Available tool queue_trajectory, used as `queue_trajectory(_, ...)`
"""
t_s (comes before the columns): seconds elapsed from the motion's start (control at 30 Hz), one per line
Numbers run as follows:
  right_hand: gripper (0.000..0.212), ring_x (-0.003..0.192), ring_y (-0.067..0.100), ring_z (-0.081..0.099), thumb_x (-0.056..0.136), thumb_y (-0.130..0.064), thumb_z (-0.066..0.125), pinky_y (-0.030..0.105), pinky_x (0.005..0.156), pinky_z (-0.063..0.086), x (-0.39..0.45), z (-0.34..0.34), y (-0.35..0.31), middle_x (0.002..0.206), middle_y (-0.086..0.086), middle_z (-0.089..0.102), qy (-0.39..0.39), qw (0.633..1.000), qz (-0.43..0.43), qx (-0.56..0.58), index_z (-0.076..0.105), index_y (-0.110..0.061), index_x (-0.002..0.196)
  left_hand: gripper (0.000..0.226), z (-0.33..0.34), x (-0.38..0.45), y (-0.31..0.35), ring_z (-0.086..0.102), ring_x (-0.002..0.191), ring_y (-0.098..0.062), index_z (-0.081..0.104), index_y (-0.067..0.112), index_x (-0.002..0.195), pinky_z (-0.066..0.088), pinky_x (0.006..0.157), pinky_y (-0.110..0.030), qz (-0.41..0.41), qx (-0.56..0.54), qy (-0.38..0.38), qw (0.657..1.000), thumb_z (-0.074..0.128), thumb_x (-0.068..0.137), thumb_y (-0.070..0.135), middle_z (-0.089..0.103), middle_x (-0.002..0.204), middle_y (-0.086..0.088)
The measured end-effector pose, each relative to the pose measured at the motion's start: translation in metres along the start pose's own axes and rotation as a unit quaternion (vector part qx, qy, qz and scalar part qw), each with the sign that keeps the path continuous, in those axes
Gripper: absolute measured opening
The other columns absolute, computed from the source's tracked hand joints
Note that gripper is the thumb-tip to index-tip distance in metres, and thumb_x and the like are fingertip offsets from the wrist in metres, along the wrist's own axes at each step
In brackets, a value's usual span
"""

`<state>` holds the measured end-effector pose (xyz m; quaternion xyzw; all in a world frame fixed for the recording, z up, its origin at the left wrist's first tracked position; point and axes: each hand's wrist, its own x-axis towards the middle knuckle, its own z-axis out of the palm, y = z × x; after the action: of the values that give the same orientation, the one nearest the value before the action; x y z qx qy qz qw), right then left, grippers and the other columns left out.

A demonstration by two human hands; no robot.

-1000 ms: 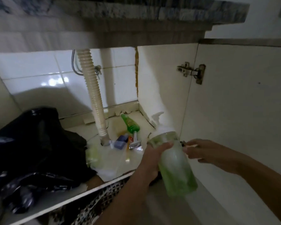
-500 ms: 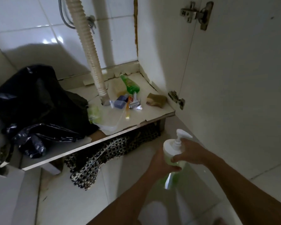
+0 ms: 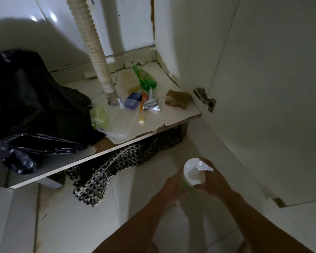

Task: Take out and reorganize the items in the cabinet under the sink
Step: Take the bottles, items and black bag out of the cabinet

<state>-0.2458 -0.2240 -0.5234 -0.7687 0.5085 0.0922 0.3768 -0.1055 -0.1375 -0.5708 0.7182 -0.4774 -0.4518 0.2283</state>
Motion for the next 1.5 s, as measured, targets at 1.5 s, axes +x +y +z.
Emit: queue_trajectory(1.5,0.058,0.102,0.027,0.051,0.081,-0.03,0.064,0.03,0.068,0.045,0.293,-0.132,-0.284,0.12,0.013,0.048,0.141,0.975,-0.147,-0.086,0.038,-0.008,0.127,0.077,-0.369,0.238,0.068,0.053,0.117,-0.033,0.023,-0.003,0.143,0.051,0.093,-0.04,-0.152,-0.011,0.39,0.908,0.063,0.086,0.03,0.047,0.134,-0.022)
